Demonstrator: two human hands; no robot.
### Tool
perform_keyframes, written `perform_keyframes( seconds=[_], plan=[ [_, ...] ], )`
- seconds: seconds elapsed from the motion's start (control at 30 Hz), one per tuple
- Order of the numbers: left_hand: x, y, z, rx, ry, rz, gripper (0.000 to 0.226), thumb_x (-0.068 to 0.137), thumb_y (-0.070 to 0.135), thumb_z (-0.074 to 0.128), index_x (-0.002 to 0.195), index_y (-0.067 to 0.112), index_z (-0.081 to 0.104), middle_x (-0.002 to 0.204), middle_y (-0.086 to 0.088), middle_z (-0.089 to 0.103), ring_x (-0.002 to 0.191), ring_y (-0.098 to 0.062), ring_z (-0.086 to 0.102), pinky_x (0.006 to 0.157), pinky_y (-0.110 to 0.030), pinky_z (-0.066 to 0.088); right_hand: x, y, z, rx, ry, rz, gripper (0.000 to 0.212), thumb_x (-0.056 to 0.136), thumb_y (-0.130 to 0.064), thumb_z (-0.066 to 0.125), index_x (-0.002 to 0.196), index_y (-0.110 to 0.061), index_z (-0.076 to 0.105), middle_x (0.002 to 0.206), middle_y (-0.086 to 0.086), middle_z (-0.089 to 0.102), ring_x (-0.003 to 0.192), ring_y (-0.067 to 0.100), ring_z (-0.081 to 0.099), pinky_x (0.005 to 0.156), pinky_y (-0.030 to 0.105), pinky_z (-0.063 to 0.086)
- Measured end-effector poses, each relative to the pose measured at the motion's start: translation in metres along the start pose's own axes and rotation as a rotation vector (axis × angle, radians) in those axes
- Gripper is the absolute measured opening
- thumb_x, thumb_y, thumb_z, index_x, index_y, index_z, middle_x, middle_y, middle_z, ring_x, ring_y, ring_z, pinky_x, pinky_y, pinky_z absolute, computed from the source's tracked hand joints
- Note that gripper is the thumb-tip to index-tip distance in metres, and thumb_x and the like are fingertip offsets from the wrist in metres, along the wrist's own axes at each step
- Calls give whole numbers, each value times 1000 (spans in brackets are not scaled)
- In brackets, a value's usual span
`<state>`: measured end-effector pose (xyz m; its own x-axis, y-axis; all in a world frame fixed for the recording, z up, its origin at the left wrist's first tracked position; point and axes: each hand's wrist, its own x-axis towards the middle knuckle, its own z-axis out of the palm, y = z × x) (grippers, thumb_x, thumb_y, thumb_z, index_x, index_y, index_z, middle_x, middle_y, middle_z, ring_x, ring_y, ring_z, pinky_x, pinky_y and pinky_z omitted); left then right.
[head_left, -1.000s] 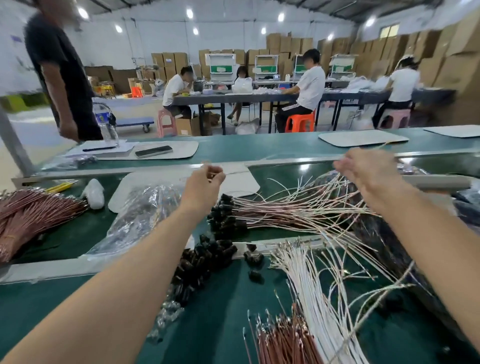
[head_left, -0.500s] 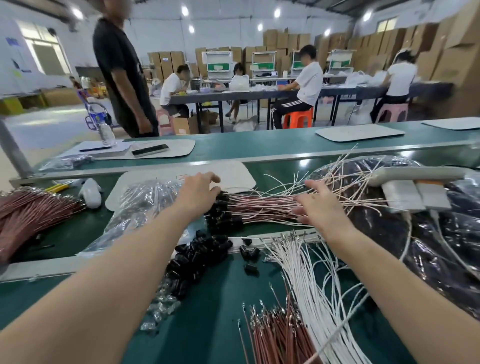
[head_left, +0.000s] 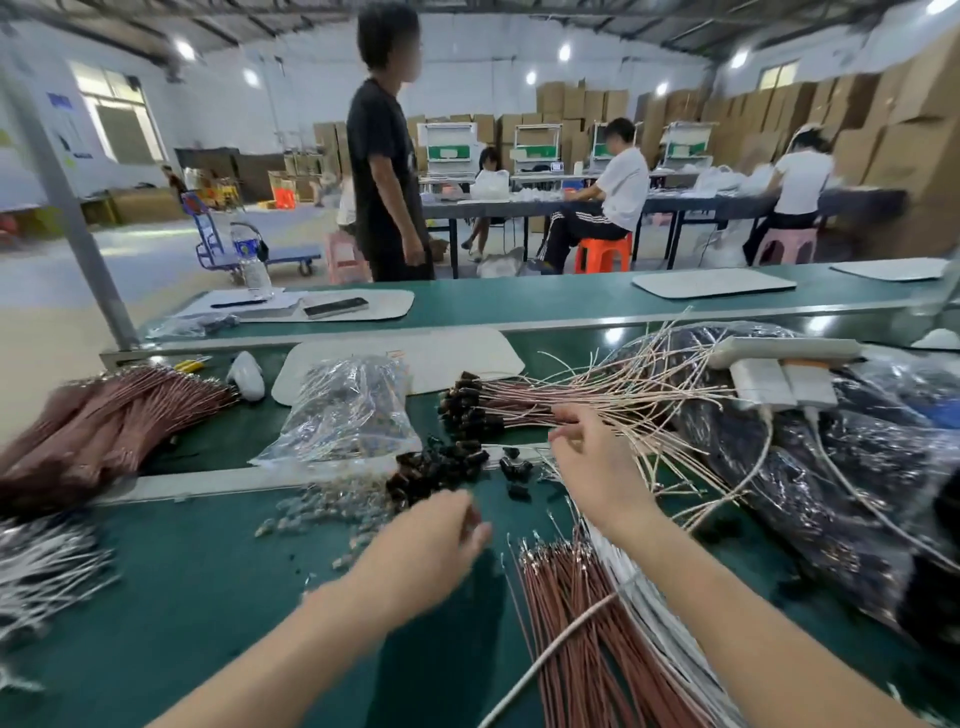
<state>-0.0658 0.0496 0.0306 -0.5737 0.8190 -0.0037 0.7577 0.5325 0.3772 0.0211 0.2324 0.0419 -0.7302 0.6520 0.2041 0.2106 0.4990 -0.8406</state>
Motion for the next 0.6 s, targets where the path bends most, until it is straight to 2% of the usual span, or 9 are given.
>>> perform_keyframes(
  seconds=[0.07, 0.17, 0.23, 0.3, 0.37, 0.47, 0.53, 0.6],
  plan=[
    [-19, 15, 8, 63, -62, -138, 47, 103, 56, 39, 81, 16, 49, 77, 0, 57, 79, -29, 65, 75, -40, 54, -18, 3, 8, -25, 6, -7, 37, 103, -20, 50, 140, -26, 47, 118, -6, 60, 66, 4, 57, 58, 24, 48],
    [-33, 38, 15, 83, -101, -214, 53, 100, 58, 44, 71, 13, 44, 71, -5, 55, 73, -31, 59, 72, -37, 52, -42, 6, 18, -65, 39, -20, 37, 101, -16, 50, 135, -28, 51, 114, -8, 60, 86, 4, 60, 68, 19, 42],
    [-34, 51, 16, 115, -134, -215, 43, 101, 48, 50, 81, 11, 51, 90, -11, 67, 89, -33, 64, 73, -35, 45, -53, 5, 22, -104, 72, -41, 38, 98, -13, 51, 132, -29, 54, 107, -11, 60, 95, 10, 61, 74, 22, 45],
    [-31, 63, 17, 146, -163, -227, 21, 102, 30, 52, 103, 11, 60, 117, -13, 67, 109, -35, 64, 76, -35, 40, -60, 3, 25, -160, 81, -64, 39, 96, -12, 52, 131, -29, 55, 105, -9, 60, 100, 16, 59, 87, 33, 49],
    [-27, 71, 18, 151, -174, -239, 21, 100, 16, 48, 117, 10, 59, 125, -12, 64, 116, -34, 61, 78, -36, 39, -64, 0, 28, -200, 70, -91, 40, 94, -11, 53, 131, -26, 56, 108, -5, 62, 101, 19, 59, 92, 39, 49],
    [-25, 78, 16, 84, -193, -288, 25, 98, 13, 47, 120, 10, 59, 127, -11, 63, 118, -32, 61, 80, -36, 42, -63, -5, 31, -205, 75, -112, 39, 94, -9, 53, 131, -22, 58, 112, 0, 65, 103, 21, 60, 92, 39, 49],
    [-26, 76, 14, 9, -169, -300, 14, 98, 18, 50, 104, 10, 60, 120, -12, 66, 112, -33, 63, 78, -35, 43, -57, -7, 32, -204, 76, -107, 39, 94, -8, 53, 131, -19, 58, 112, 1, 65, 103, 21, 60, 90, 35, 48],
    [-28, 65, 7, -194, -62, -304, 23, 96, 23, 52, 77, 10, 52, 99, -17, 69, 88, -34, 66, 69, -36, 47, -51, -6, 33, -214, 69, -94, 38, 95, -9, 53, 132, -18, 57, 108, 1, 63, 102, 21, 59, 87, 32, 46]
  ],
)
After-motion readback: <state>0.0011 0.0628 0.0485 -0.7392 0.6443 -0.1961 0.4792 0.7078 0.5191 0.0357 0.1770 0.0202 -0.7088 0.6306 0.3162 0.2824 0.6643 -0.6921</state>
